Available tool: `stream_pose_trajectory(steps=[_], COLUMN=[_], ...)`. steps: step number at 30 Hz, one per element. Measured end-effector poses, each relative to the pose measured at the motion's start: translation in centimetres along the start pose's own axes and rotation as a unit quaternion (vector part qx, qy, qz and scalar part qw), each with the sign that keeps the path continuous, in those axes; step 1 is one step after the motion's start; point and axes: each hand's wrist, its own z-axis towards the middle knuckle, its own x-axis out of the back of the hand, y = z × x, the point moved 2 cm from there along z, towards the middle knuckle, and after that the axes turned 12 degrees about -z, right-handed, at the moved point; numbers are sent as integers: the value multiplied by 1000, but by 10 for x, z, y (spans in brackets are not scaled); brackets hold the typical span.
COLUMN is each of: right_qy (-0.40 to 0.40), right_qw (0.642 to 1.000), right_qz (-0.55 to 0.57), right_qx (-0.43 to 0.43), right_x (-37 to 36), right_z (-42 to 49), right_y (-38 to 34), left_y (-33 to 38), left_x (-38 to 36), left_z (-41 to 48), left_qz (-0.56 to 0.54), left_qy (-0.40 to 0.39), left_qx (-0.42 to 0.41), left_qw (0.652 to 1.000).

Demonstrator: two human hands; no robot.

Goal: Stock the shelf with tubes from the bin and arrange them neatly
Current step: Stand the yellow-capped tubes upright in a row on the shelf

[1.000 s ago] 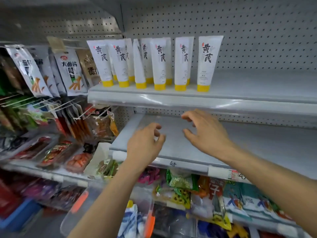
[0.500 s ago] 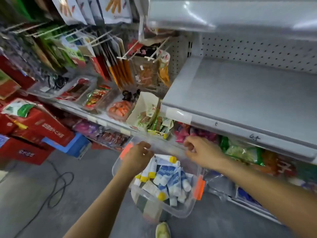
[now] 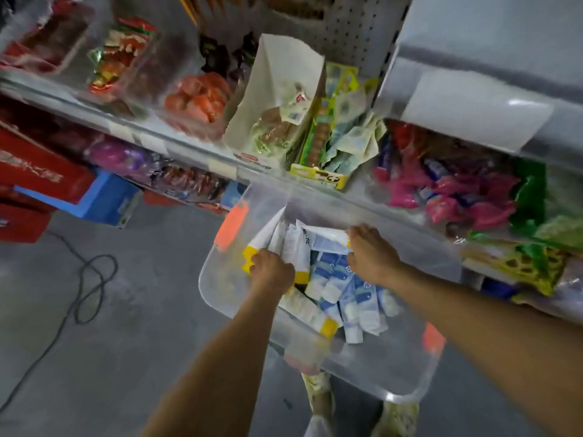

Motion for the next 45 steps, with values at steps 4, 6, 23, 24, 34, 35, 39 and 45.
stream_pose_trajectory(steps=[4,6,23,24,34,35,39,45], right_qy=[-6,-14,-213,-220,-94,-62,17,5], right_qw=[999,997,808,794,884,902,937,907], right_qz=[-39,-65,535,557,454,422,335,395], right_qx=[-19,-34,-126,-105,61,68,94,149], right_x=[-27,-37,-33,-30,44,53,80,126], right_z=[21,27,-39,-53,-204,-221,-281,-379], right_y=[-6,-11,-1,5,82,92,142,208], left_y=[1,-4,-12,-7,81,92,125,186], left_x=[-19,-26,-4,-1,-9,-13,-27,-30], left_z=[1,6,-19,-32,-217,-237,-307,-424], left_qz=[66,128,11,-47,-502,-517,-548,-555], left_qy=[82,106,4,14,-25,-26,-11,-43], left_qx=[18,-18,-38,-45,-71,-85,-115,-224], left_qw=[994,986,999,998,862,851,829,800])
